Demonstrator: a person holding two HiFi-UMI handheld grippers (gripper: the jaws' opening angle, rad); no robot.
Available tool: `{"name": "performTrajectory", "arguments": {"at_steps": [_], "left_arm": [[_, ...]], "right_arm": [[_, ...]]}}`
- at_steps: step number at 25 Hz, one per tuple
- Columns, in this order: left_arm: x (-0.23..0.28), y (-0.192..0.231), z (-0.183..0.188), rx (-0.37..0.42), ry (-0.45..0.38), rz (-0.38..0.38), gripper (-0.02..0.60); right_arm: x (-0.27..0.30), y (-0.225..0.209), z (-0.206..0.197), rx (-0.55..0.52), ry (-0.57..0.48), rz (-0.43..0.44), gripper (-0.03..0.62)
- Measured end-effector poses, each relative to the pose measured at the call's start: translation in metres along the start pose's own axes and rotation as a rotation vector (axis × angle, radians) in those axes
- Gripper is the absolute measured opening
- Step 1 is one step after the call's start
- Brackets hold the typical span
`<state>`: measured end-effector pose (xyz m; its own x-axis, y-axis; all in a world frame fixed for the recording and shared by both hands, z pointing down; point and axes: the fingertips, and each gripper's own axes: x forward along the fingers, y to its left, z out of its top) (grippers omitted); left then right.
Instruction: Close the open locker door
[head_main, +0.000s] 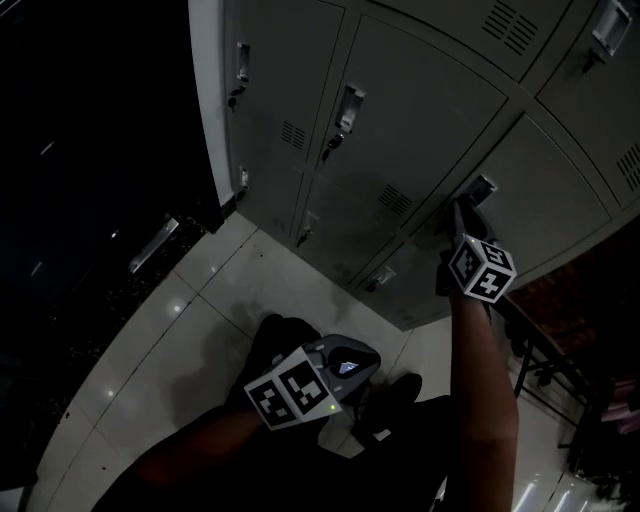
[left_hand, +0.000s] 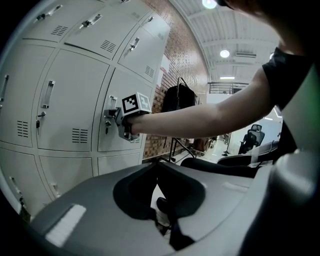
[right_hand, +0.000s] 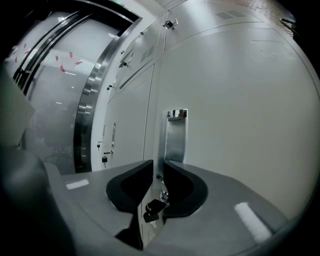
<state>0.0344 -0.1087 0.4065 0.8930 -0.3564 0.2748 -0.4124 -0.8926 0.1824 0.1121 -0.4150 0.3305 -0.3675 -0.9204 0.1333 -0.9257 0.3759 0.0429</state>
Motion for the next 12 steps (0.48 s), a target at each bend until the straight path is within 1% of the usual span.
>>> {"name": "performTrajectory", "arguments": {"at_steps": [3,6,9,12], "left_arm": [[0.0,0.0,0.0,0.002,0.0,-0.003,0.012],[0.0,0.0,-0.001,0.002,0.002,-0.003,0.012],[0.0,0.0,-0.001,0.003,0.001,-0.002,0.012],[0.001,0.001,-0.001,0.001,-0.001,-0.005,0.012]], "right_arm": [[-0.01,0.002,0.002,0.015,-0.017,0.001,0.067],[-0.023,0.0,0.004,0.004,-0.028,-0.008,0.067],[-0.039,0.001,0.005,-0.005,-0.028,0.0,0.064],[-0.062,0.002,0.006,-0.004,-0.047,0.019,0.024]]}}
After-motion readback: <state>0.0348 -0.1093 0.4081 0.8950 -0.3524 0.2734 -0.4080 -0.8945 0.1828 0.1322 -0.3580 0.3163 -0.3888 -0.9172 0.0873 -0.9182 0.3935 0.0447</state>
